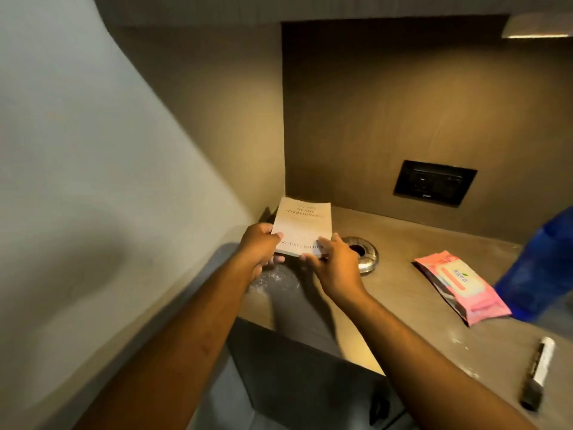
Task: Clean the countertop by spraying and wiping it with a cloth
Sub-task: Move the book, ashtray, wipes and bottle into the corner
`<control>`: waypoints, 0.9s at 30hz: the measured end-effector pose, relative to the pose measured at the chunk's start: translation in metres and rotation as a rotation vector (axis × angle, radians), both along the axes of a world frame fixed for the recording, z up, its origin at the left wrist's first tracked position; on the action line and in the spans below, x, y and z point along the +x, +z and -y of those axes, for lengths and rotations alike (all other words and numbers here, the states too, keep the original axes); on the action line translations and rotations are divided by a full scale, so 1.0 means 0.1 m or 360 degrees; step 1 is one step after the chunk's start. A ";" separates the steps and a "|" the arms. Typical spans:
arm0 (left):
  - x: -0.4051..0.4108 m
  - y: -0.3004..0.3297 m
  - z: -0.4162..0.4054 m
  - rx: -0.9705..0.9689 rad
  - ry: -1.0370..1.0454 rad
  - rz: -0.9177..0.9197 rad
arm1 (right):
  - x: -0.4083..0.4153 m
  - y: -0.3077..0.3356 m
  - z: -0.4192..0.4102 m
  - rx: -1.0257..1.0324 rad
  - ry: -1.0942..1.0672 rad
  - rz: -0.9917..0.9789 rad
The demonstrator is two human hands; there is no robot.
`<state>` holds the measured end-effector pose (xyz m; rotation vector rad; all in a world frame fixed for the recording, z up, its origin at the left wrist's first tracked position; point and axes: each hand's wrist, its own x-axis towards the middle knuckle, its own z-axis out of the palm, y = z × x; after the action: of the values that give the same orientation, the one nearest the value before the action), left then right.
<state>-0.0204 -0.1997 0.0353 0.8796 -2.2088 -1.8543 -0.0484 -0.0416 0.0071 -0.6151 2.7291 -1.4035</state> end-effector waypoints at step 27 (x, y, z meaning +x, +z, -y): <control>-0.77 -0.50 0.68 -0.2226 -0.1119 0.0289 | -0.83 -0.30 0.89 0.1171 0.0155 -0.0068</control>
<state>-0.0972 -0.2674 -0.0145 -0.0494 -3.1918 0.0992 -0.1313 -0.1304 -0.0233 -0.6933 2.8857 -0.2995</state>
